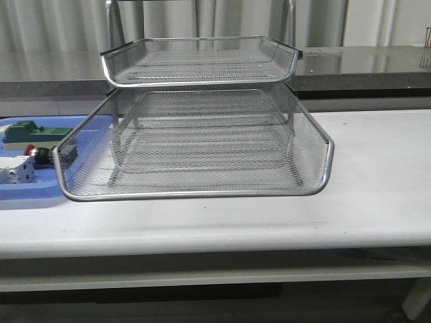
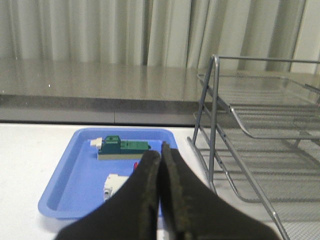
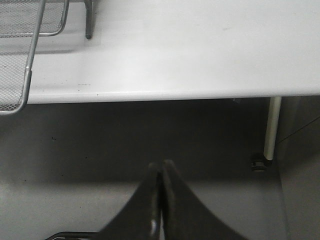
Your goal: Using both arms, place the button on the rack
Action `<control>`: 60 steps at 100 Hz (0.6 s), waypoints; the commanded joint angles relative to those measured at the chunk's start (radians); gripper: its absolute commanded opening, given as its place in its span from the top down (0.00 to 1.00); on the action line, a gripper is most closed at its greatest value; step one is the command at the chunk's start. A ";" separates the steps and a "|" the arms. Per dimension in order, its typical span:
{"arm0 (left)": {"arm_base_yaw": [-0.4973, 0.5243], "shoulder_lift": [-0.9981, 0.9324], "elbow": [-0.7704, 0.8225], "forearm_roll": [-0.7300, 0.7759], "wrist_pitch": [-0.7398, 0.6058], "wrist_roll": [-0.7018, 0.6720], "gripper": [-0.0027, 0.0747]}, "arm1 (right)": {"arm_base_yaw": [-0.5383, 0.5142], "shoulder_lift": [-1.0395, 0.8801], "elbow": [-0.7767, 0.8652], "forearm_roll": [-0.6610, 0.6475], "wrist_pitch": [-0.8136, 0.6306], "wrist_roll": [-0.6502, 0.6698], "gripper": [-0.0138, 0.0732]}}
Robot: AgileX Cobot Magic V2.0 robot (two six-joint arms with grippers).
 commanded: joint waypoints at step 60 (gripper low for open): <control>0.001 0.859 -0.660 -0.007 0.503 0.237 0.99 | -0.003 0.003 -0.033 -0.017 -0.060 0.000 0.92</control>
